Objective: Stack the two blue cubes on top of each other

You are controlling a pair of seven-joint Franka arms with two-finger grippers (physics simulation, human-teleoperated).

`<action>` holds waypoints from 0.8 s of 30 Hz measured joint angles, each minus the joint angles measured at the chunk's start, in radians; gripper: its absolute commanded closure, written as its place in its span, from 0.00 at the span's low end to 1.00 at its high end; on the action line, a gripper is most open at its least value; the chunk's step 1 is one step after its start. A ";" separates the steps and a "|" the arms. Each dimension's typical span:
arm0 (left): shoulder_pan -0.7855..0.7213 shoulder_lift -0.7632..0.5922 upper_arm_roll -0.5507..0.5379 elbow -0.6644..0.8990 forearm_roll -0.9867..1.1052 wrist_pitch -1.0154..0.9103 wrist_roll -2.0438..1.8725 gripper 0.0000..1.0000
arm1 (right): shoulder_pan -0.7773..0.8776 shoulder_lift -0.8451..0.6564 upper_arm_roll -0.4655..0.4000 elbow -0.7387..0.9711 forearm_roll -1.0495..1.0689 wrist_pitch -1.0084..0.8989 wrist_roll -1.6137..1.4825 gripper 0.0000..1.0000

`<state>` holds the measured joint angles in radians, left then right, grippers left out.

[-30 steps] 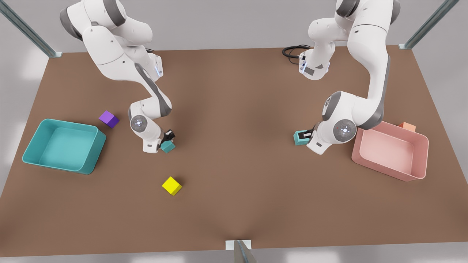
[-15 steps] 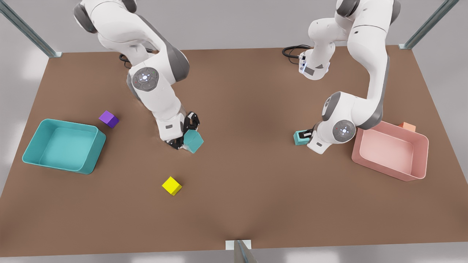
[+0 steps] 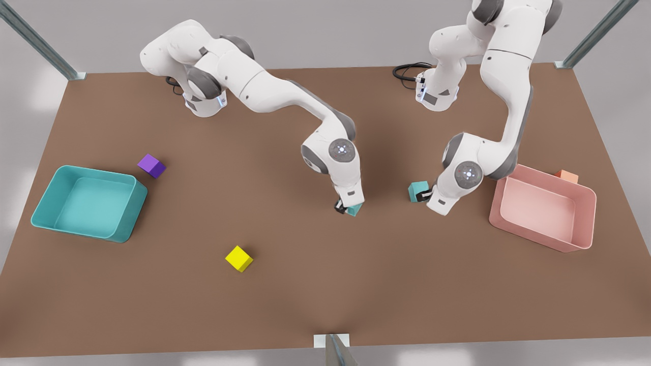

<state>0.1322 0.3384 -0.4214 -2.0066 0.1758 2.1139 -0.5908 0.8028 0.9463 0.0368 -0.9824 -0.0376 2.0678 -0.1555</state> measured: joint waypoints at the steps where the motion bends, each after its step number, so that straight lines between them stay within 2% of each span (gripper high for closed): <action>1: -0.003 0.018 -0.001 0.001 0.009 0.025 -0.002 0.00 | -0.001 0.002 -0.013 0.001 -0.005 -0.007 0.012 0.63; 3: -0.010 0.037 -0.003 -0.002 0.020 0.066 -0.005 0.00 | -0.002 0.005 -0.028 0.000 -0.014 -0.022 0.035 0.59; 9: -0.001 -0.017 -0.059 -0.144 0.026 0.130 -0.018 0.00 | 0.009 0.077 -0.027 -0.010 -0.025 -0.023 0.109 0.57; 10: 0.000 -0.016 -0.059 -0.150 0.025 0.135 -0.020 0.00 | 0.010 0.082 -0.026 -0.010 -0.026 -0.020 0.120 0.40; 11: 0.003 -0.015 -0.057 -0.157 0.025 0.139 -0.023 0.00 | 0.009 0.083 -0.024 -0.010 -0.032 -0.018 0.134 0.01; 17: 0.014 -0.011 -0.055 -0.189 0.032 0.157 -0.037 0.00 | 0.001 0.056 -0.021 -0.011 -0.048 -0.015 0.201 0.00; 19: 0.014 -0.002 -0.055 -0.190 0.033 0.166 -0.041 0.00 | -0.025 -0.078 -0.019 -0.013 -0.044 -0.070 0.211 0.00; 21: 0.014 0.003 -0.055 -0.194 0.034 0.173 -0.045 0.00 | -0.075 -0.287 -0.023 -0.014 -0.029 -0.195 0.216 0.00; 22: 0.015 0.006 -0.055 -0.196 0.035 0.176 -0.046 0.00 | -0.124 -0.404 -0.061 -0.014 -0.008 -0.278 0.218 0.00; 24: 0.023 0.010 -0.054 -0.207 0.040 0.183 -0.049 0.00 | -0.251 -0.604 -0.322 -0.082 0.072 -0.458 0.205 0.00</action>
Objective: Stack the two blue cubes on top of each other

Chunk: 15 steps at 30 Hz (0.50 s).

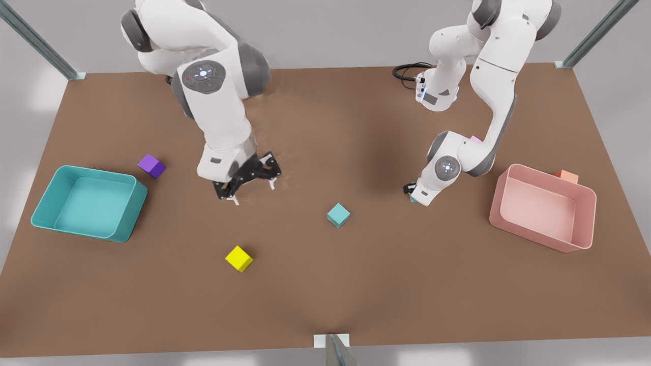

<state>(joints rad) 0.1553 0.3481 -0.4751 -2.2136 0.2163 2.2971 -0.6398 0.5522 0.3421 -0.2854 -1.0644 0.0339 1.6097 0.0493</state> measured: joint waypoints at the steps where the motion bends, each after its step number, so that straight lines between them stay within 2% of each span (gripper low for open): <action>1: 0.015 0.001 0.000 -0.013 0.006 0.009 -0.001 0.00 | -0.122 -0.056 -0.090 -0.058 0.026 -0.074 -0.011 0.00; 2: 0.022 0.004 -0.001 -0.020 0.010 0.018 -0.003 0.00 | -0.248 -0.094 -0.132 -0.126 0.038 -0.132 -0.022 0.00; 3: 0.023 0.006 -0.001 -0.023 0.013 0.025 -0.004 0.00 | -0.337 -0.170 -0.128 -0.243 0.041 -0.170 -0.033 0.00; 5: 0.023 0.008 -0.002 -0.024 0.017 0.036 -0.007 0.00 | -0.562 -0.387 0.052 -0.624 0.021 -0.158 -0.048 0.00; 6: 0.023 0.008 -0.002 -0.024 0.018 0.040 -0.008 0.00 | -0.655 -0.469 0.114 -0.807 0.013 -0.119 -0.052 0.00; 7: 0.023 0.007 -0.002 -0.024 0.020 0.044 -0.010 0.00 | -0.657 -0.515 0.150 -0.923 0.007 -0.079 -0.055 0.00; 10: 0.021 0.011 -0.003 -0.022 0.021 0.056 -0.013 0.00 | -0.551 -0.560 0.200 -1.027 -0.002 0.010 -0.064 0.00; 15: 0.017 0.045 -0.002 -0.025 0.025 0.080 -0.017 0.00 | -0.600 -0.579 0.253 -1.003 -0.031 0.089 -0.075 0.00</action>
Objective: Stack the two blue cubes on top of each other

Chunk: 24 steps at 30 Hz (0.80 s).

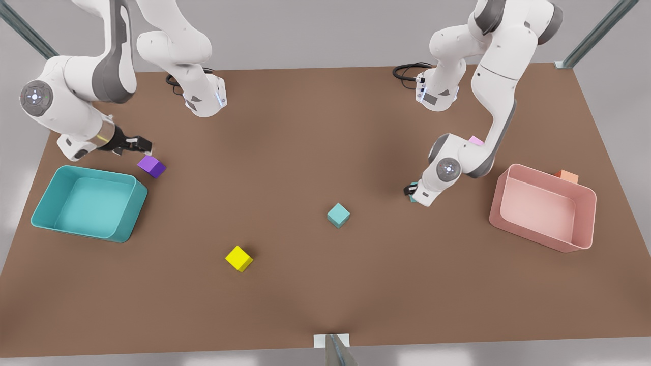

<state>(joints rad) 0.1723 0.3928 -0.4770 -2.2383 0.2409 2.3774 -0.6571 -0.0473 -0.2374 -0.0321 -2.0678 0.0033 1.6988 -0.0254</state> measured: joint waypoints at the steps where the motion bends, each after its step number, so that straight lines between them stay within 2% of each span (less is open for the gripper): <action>1: 0.000 0.006 0.001 0.000 0.002 0.003 -0.001 0.00 | -0.003 -0.002 0.017 0.007 -0.021 0.010 -0.002 0.00; 12: 0.006 0.043 0.003 0.011 0.016 0.017 -0.006 0.00 | -0.019 0.007 0.082 0.058 -0.099 0.073 0.010 0.00; 13: 0.007 0.043 0.003 0.011 0.016 0.017 -0.006 0.03 | -0.020 0.009 0.083 0.063 -0.100 0.071 0.011 0.00; 14: 0.009 0.043 0.003 0.011 0.017 0.017 -0.007 0.26 | -0.020 0.011 0.083 0.066 -0.101 0.069 0.013 0.00; 15: 0.010 0.042 0.003 0.014 0.017 0.016 -0.008 0.36 | -0.020 0.018 0.083 0.074 -0.101 0.067 0.014 0.00; 20: 0.004 0.032 0.000 0.038 0.024 0.004 -0.018 0.36 | -0.020 0.043 0.083 0.110 -0.101 0.047 0.021 0.00; 24: -0.009 0.023 -0.060 0.162 0.024 -0.071 -0.040 0.35 | -0.020 0.043 0.082 0.113 -0.101 0.038 0.026 0.00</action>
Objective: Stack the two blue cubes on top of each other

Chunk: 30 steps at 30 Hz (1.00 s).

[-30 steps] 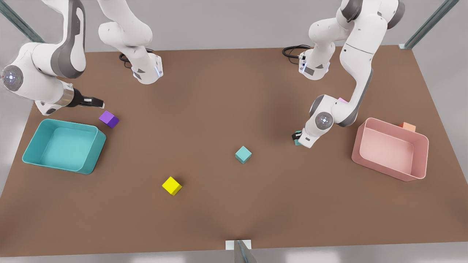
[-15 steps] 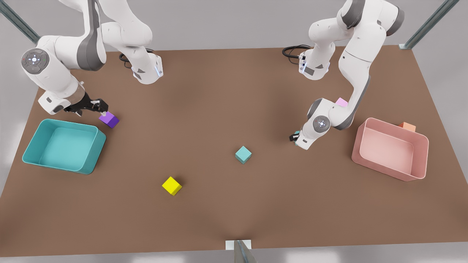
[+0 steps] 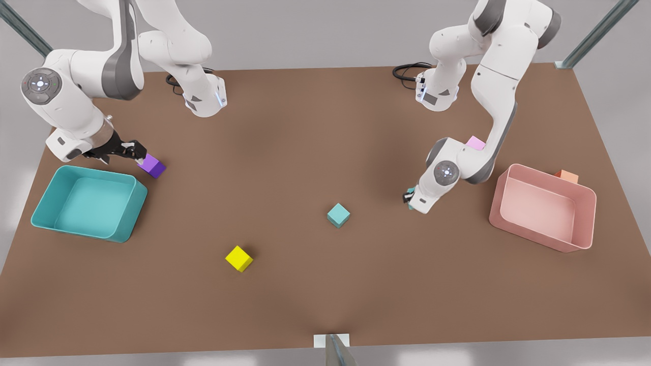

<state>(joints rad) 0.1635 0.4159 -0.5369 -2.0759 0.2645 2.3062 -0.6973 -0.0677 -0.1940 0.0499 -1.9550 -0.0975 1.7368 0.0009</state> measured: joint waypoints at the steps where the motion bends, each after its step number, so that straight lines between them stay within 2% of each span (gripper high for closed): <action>1: -0.021 0.002 -0.018 0.029 0.000 -0.022 -0.010 0.35 | 0.000 0.000 0.000 0.000 0.000 -0.001 0.001 0.00; 8: -0.282 0.113 -0.030 0.278 -0.001 -0.113 -0.124 0.34 | 0.000 0.001 -0.001 0.005 0.000 -0.008 0.008 0.00; 15: -0.365 0.281 0.004 0.535 0.046 -0.160 -0.227 0.34 | -0.001 0.000 -0.001 0.005 0.000 -0.010 0.013 0.00; 22: -0.472 0.358 0.080 0.657 0.056 -0.173 -0.307 0.33 | -0.001 0.000 -0.001 0.005 0.000 -0.011 0.016 0.00; 30: -0.510 0.369 0.095 0.668 0.051 -0.169 -0.382 0.33 | -0.002 0.000 -0.001 0.005 0.000 -0.012 0.019 0.00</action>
<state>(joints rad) -0.3468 0.7851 -0.4420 -1.4080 0.3151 2.1370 -1.0793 -0.0692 -0.1941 0.0491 -1.9502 -0.0975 1.7248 0.0195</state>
